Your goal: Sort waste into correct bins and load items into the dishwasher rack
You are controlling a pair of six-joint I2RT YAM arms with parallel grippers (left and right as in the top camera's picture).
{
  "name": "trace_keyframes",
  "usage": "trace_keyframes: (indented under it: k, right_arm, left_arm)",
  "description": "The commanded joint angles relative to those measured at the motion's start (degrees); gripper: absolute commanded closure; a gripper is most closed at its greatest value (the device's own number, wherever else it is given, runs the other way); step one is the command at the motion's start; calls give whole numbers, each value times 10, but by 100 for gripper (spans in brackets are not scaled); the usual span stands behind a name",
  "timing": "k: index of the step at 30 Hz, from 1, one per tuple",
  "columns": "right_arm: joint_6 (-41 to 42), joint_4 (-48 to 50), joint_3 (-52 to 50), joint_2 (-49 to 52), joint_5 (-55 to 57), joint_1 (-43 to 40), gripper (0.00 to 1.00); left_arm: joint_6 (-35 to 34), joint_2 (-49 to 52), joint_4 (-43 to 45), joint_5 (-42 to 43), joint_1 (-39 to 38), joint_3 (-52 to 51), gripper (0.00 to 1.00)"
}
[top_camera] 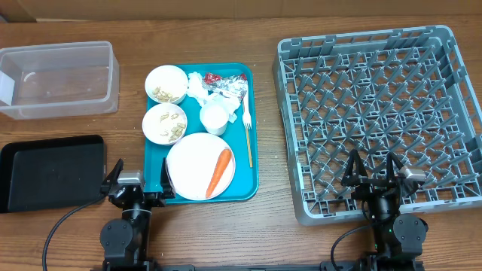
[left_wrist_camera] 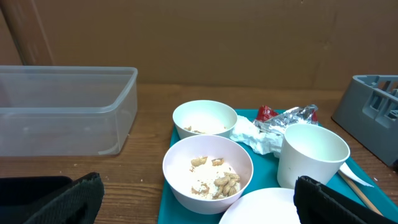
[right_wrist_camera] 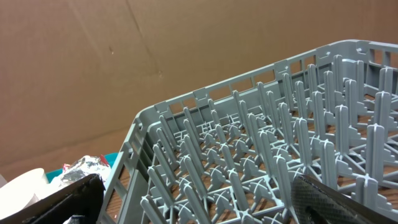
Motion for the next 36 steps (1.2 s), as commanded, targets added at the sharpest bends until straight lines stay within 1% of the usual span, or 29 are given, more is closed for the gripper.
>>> trace_keyframes:
  k: [1, 20, 22, 23, 27, 28, 29, 30, 32, 36]
  right_arm:
    - [3, 5, -6, -5, 0, -3, 0]
    - [3, 5, -6, -5, 0, -3, 0]
    - [3, 5, -6, -5, 0, -3, 0]
    - [3, 5, -6, -5, 0, -3, 0]
    - [3, 5, -6, -5, 0, -3, 0]
    - [3, 5, -6, -5, 0, -3, 0]
    - [3, 5, -6, -5, 0, -3, 0]
    - [3, 5, -6, -5, 0, -3, 0]
    - [3, 5, -6, -5, 0, -3, 0]
    - [3, 5, -6, -5, 0, -3, 0]
  left_arm:
    - [7, -5, 1, -3, 2, -3, 0]
    - [7, -5, 1, -3, 2, -3, 0]
    - [-2, -5, 3, 9, 2, -3, 0]
    - [-28, -5, 5, 37, 2, -3, 0]
    - [-216, -5, 19, 206, 0, -3, 0]
    - [-260, -5, 20, 245, 1, -3, 0]
    - [-289, -5, 21, 268, 1, -3, 0]
    - [-300, -5, 20, 276, 1, -3, 0]
    - [-301, -5, 21, 286, 1, -3, 0]
    - [-318, -5, 82, 305, 1, 5, 0]
